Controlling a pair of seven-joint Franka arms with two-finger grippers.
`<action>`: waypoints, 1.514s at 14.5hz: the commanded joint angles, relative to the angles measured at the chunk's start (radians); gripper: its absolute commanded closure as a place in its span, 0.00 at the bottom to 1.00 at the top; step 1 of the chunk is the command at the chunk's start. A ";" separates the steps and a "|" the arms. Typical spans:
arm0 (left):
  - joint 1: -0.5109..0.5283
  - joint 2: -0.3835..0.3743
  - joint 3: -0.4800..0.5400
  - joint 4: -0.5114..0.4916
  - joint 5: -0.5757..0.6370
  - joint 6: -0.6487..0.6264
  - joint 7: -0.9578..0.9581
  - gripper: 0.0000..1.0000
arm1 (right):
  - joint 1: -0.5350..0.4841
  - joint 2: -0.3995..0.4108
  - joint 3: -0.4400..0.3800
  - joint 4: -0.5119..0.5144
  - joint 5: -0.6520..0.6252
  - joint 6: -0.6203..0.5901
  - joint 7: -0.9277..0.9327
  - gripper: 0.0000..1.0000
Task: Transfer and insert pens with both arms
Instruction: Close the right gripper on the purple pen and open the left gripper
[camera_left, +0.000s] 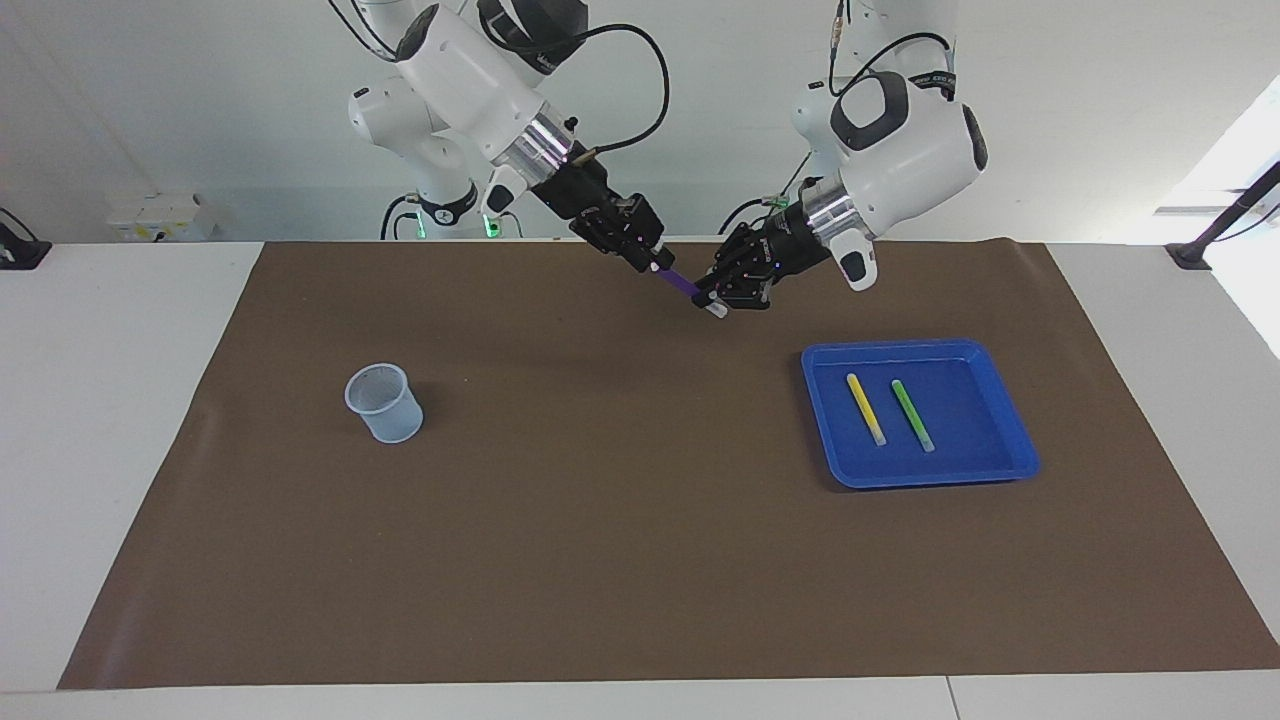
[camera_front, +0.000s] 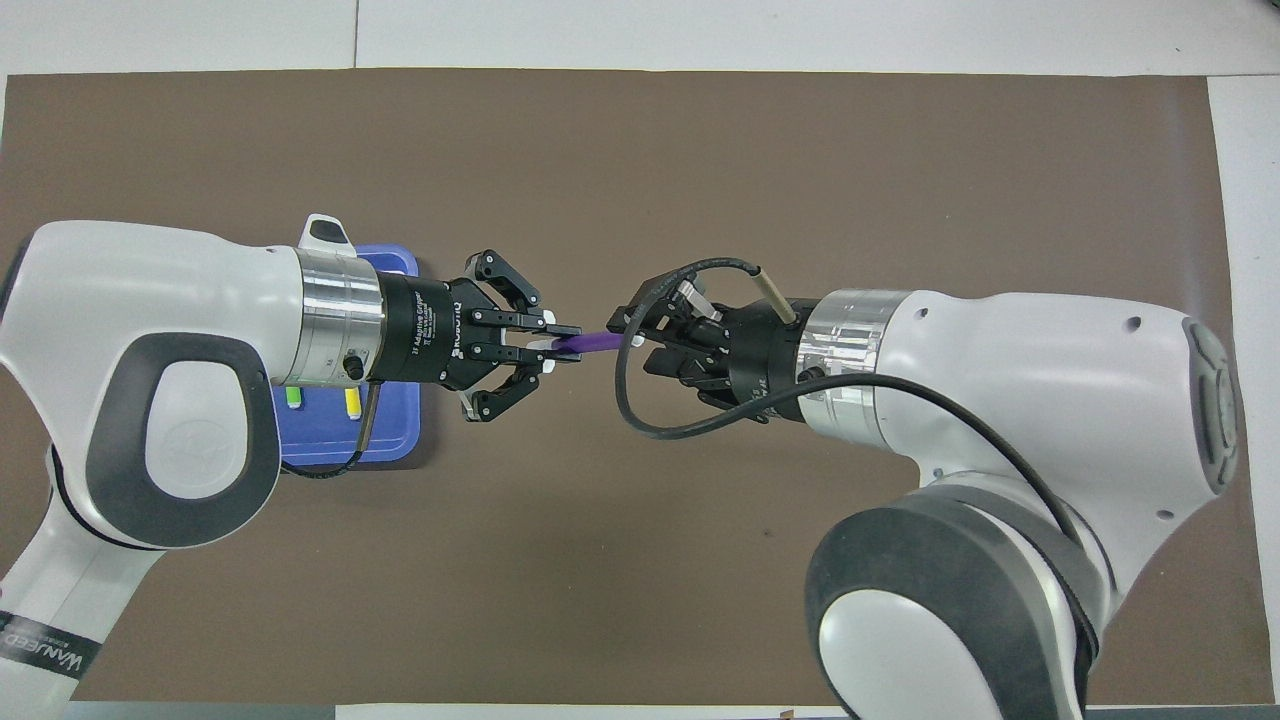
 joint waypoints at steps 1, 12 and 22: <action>-0.004 -0.033 0.008 -0.033 -0.023 0.021 -0.009 1.00 | 0.004 -0.007 -0.001 -0.017 0.008 0.023 -0.027 0.58; -0.004 -0.033 0.008 -0.033 -0.023 0.021 -0.009 1.00 | 0.002 0.014 -0.001 0.005 0.007 0.015 -0.032 0.60; -0.004 -0.036 0.008 -0.033 -0.023 0.019 -0.009 1.00 | 0.004 0.013 -0.001 0.003 0.007 0.017 -0.033 1.00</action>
